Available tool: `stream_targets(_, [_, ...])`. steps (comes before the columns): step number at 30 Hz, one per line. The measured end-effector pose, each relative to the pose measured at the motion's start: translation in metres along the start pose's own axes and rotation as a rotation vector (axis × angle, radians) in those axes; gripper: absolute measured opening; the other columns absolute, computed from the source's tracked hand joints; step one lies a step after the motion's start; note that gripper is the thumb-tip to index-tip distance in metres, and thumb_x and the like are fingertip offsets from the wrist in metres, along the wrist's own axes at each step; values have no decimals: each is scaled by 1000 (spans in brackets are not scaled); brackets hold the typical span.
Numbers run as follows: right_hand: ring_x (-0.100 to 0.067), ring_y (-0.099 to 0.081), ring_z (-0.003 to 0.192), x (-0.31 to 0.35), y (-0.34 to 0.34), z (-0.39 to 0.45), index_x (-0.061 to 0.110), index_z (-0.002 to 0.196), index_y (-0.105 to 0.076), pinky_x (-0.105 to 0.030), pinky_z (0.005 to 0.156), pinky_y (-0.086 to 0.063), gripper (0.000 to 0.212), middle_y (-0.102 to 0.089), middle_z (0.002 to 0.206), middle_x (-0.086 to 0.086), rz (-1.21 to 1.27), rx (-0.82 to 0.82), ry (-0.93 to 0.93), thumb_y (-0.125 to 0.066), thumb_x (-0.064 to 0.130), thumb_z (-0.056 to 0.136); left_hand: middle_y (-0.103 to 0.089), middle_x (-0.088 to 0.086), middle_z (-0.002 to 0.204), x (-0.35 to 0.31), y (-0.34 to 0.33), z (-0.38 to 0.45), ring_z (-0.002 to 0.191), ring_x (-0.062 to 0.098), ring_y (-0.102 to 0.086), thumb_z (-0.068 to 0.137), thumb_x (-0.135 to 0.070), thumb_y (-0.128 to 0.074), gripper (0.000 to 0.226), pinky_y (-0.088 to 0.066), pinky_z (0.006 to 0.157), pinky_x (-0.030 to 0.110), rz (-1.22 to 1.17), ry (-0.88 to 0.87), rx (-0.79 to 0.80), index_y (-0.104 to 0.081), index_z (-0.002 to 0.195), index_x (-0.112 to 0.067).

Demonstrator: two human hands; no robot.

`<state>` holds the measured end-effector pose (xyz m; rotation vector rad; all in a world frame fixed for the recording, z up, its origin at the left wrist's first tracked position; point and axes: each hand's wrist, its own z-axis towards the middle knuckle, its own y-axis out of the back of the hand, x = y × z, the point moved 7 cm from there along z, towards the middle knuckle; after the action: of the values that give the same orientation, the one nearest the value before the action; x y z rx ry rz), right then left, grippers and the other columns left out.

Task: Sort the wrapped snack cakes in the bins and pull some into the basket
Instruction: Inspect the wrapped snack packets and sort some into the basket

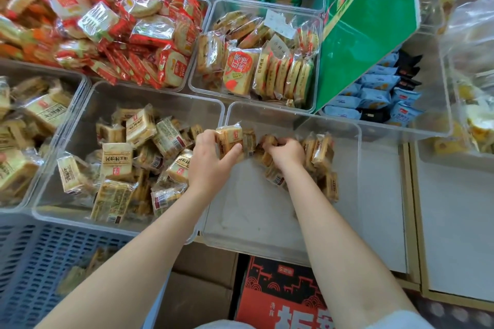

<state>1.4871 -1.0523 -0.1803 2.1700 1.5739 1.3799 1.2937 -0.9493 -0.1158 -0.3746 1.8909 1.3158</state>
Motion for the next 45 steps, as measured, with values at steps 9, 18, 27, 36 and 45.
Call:
stream_targets(9, [-14,-62,88,-4,26,-70,15,134,-62,-15,52,-47,43,-70,117,0,419,111,107,-74,20,93,-49,5,108,-15,13,-9,100,24,-52,93,-39,-71,36,-50,86,40,-35,41,58,-53,107,-11])
stream_targets(18, [-21,-69,95,-22,49,-179,12,108,-65,-32,73,-55,15,-73,100,-7,628,341,157,-52,18,104,-69,17,115,-17,49,-109,104,31,-71,85,-26,-80,42,-60,89,50,-551,183,202,-54,116,-17])
stream_targets(27, [-22,-59,96,-30,8,-281,22,113,-59,-43,82,-53,22,-61,103,-8,501,449,237,-39,26,107,-69,13,107,11,76,-212,87,21,-72,102,-27,-62,24,-62,69,39,-776,384,231,-58,122,-14])
stream_targets(36, [-23,-63,91,-59,-15,-335,20,108,-55,-40,68,-57,23,-62,99,-6,355,499,213,-44,40,107,-69,8,101,44,98,-274,92,23,-68,100,-31,-61,16,-56,71,38,-801,401,142,-65,109,-19])
stream_targets(45, [-20,-61,77,-64,-29,-377,20,95,-60,-38,73,-51,14,-65,84,-4,232,492,351,-49,28,101,-67,4,87,53,116,-317,83,20,-64,99,-18,-56,13,-55,71,39,-665,368,-39,-67,92,-16])
